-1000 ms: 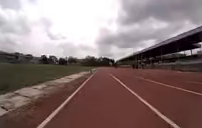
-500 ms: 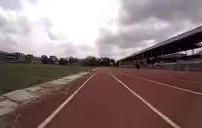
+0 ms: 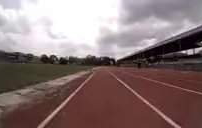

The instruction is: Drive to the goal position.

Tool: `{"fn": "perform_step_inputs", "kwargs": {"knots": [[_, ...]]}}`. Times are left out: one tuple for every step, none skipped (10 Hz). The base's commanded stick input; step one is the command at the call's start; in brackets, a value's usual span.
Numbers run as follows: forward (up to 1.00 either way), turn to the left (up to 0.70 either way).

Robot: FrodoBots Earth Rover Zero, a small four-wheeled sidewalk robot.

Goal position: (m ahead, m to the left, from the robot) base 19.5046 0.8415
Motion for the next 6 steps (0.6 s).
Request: {"fn": "perform_step_inputs", "kwargs": {"knots": [[0.70, 0.00], [0.70, 0.00], [0.70, 0.00], [0.70, 0.00], [0.70, 0.00], [0.70, 0.00]]}}
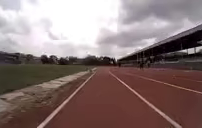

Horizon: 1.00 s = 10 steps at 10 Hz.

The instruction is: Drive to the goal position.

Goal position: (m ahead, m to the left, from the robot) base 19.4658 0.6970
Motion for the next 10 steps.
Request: {"fn": "perform_step_inputs", "kwargs": {"knots": [[0.70, 0.00], [0.70, 0.00], [0.70, 0.00], [0.70, 0.00], [0.70, 0.00], [0.70, 0.00], [0.70, 0.03], [0.70, 0.13], [0.70, 0.06], [0.70, 0.00]]}}
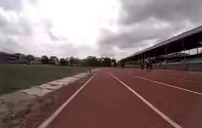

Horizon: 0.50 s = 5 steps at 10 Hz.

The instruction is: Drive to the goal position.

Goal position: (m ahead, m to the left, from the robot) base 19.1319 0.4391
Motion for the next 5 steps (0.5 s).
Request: {"fn": "perform_step_inputs", "kwargs": {"knots": [[0.70, 0.00], [0.70, 0.00], [0.70, 0.00], [0.70, 0.00], [0.70, 0.00]]}}
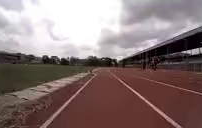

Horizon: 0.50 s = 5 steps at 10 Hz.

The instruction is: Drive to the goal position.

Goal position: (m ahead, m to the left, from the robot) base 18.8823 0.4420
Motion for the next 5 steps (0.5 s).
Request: {"fn": "perform_step_inputs", "kwargs": {"knots": [[0.70, 0.00], [0.70, 0.00], [0.70, 0.00], [0.70, 0.00], [0.70, 0.00]]}}
